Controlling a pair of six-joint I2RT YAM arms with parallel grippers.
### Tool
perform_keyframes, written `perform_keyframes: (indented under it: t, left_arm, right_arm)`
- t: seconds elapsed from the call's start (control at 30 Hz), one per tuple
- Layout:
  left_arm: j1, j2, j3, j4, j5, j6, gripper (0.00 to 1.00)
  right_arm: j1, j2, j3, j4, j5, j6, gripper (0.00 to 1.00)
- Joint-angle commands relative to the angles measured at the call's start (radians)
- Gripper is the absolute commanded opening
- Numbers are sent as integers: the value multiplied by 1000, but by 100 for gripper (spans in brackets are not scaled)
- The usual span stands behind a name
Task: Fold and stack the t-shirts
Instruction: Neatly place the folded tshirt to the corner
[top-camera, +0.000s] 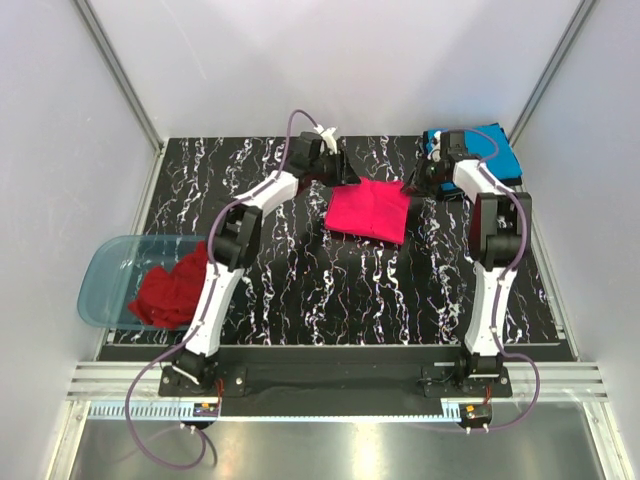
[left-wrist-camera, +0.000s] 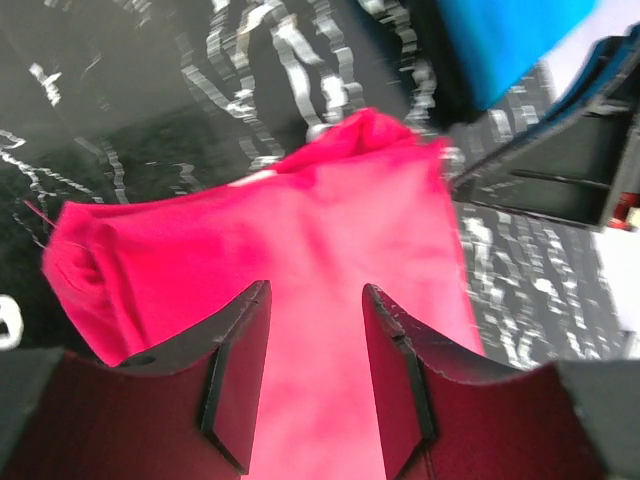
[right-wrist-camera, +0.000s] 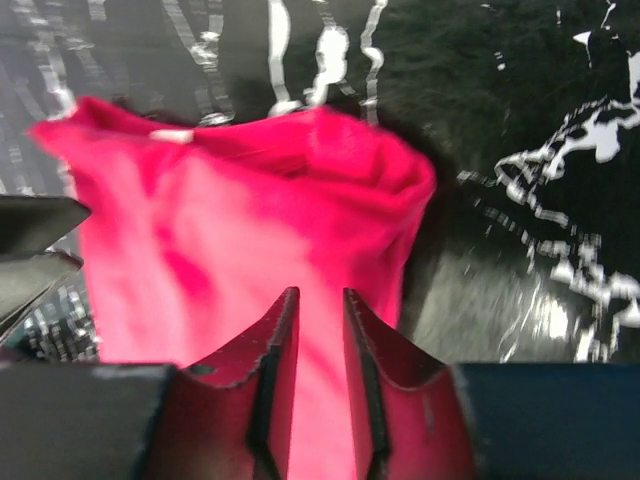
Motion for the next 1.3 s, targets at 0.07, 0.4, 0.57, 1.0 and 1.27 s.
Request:
perform_keyframes:
  t: [0.07,0.4,0.57,1.0,1.27]
  left_arm:
    - [32,93,128,85,-26,-40,48]
    - [82,31,171,122,-117,-131,49]
    - [85,-169,75,32,-91,-74,51]
    - [35,-394,-495,-71,-124,108,54]
    - [9,-342,-487,-161,-201,180,56]
  right_arm:
    - [-13,82,107,9,-12,-31,29]
    - [-55,96,204,15,-67,14,40]
    - [-56,1,146,-11,-107,45,46]
    - [-39,-291,-320,-1,-104,3,59]
    - [8,-213,-363,39,-132,-14,56]
